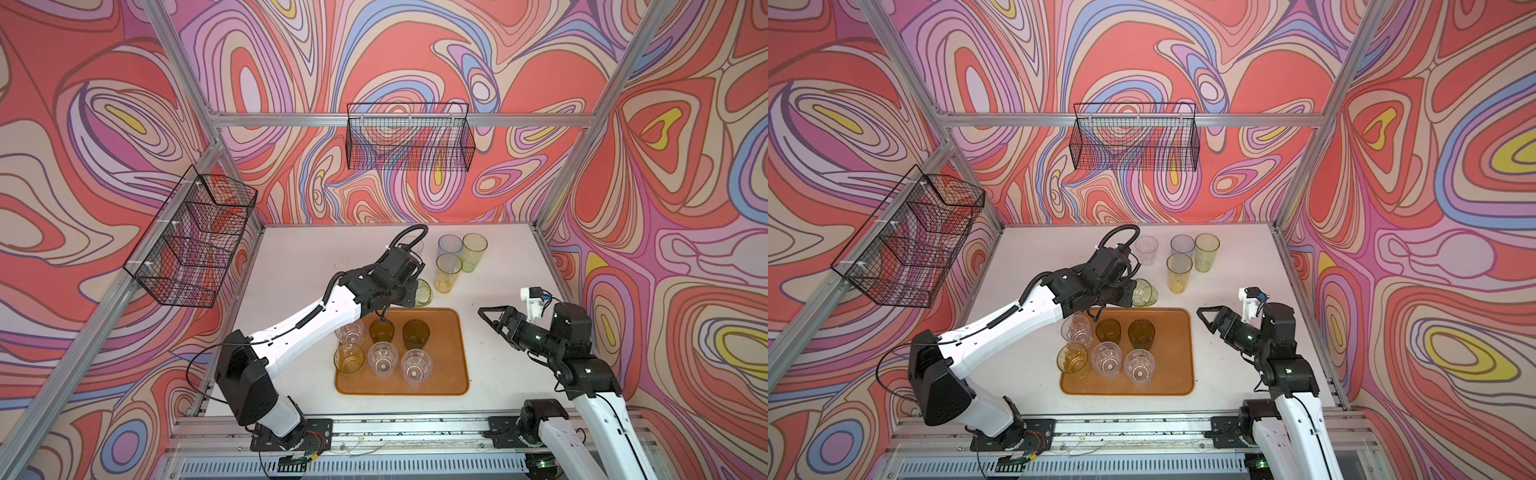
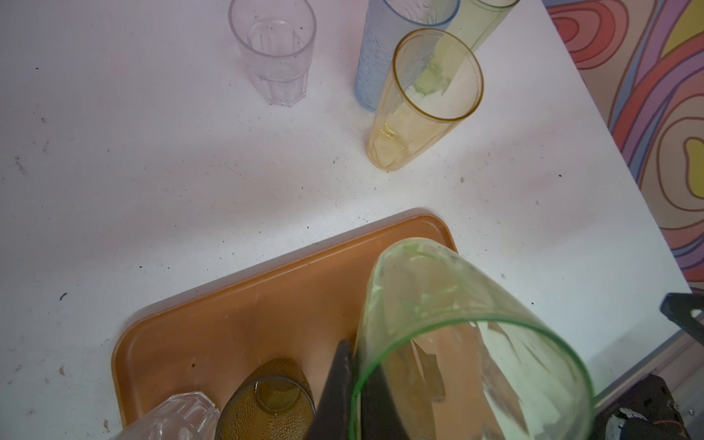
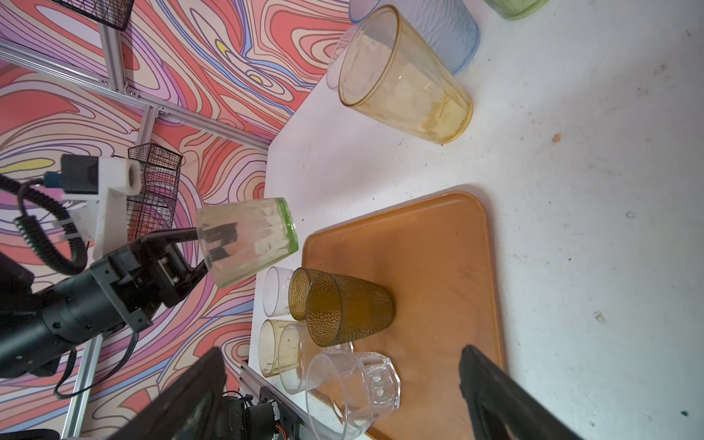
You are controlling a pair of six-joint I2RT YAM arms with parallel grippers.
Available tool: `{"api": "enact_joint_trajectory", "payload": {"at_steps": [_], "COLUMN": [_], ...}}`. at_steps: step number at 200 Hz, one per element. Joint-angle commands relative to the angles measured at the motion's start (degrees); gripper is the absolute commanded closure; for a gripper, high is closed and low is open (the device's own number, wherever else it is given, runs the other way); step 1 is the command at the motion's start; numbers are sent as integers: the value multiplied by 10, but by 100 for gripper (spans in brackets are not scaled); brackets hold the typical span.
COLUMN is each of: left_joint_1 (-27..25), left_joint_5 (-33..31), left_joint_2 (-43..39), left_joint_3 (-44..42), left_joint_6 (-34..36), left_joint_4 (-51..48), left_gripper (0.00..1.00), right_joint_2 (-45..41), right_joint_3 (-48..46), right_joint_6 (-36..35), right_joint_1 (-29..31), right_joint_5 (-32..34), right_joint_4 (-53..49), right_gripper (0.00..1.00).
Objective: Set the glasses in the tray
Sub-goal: 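Lift the green glass with the left gripper and carry it over the tray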
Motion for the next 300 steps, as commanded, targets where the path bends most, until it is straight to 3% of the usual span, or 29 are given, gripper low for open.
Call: {"api": "enact_joint_trajectory", "payload": {"at_steps": [1, 120, 300], "left_joint_1": [-19, -134, -239], "left_joint_5": [-15, -66, -57], "left_joint_2": [-31, -76, 6], "left_joint_3": [-18, -25, -17], "left_joint_6": [-13, -39, -66], "left_joint_4": [-3, -33, -31], "left_gripper": [100, 100, 100], "right_joint_2": [-12, -41, -54], "right_joint_3": [8, 2, -19], "right_joint_6": [8, 33, 22], "right_joint_1": [-3, -3, -3], "right_joint_5": [2, -1, 2], "right_joint_4": [-14, -20, -41], "right_gripper": [2, 2, 2]}}
